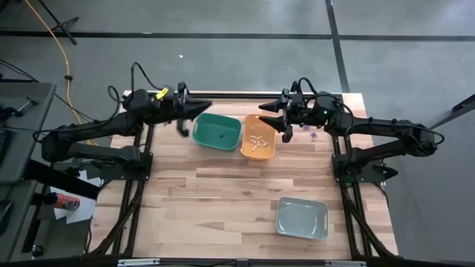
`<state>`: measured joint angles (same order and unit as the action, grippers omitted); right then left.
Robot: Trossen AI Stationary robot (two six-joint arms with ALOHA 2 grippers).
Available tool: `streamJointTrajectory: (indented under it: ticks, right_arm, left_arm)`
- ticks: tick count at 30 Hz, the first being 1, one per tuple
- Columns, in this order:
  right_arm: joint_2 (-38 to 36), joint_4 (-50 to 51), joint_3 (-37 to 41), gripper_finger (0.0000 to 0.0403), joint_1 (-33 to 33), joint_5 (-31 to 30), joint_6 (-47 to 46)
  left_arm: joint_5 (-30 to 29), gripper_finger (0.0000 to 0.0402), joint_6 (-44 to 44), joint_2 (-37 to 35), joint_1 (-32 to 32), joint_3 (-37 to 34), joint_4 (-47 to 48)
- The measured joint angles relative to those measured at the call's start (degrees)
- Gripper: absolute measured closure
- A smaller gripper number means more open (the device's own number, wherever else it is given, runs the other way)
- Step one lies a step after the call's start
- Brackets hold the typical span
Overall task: Sort Halloween decoration
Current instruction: Put the violet witch hut toy into the green bin
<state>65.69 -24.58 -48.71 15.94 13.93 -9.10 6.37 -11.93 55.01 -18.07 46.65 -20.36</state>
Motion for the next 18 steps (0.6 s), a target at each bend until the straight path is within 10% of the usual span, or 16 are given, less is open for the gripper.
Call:
streamJointTrajectory:
  ticks: [11,18]
  right_arm:
    - [0.0,2.9,0.0,0.0204,0.0,-4.0,0.0]
    - [0.0,5.8,0.0,0.0204,0.0,-4.0,0.0]
  left_arm:
    - [-3.8,0.0392,-1.9,20.9,-8.5,24.0,51.9]
    - [-3.8,0.0392,-0.2,32.8,-11.0,23.5,64.1]
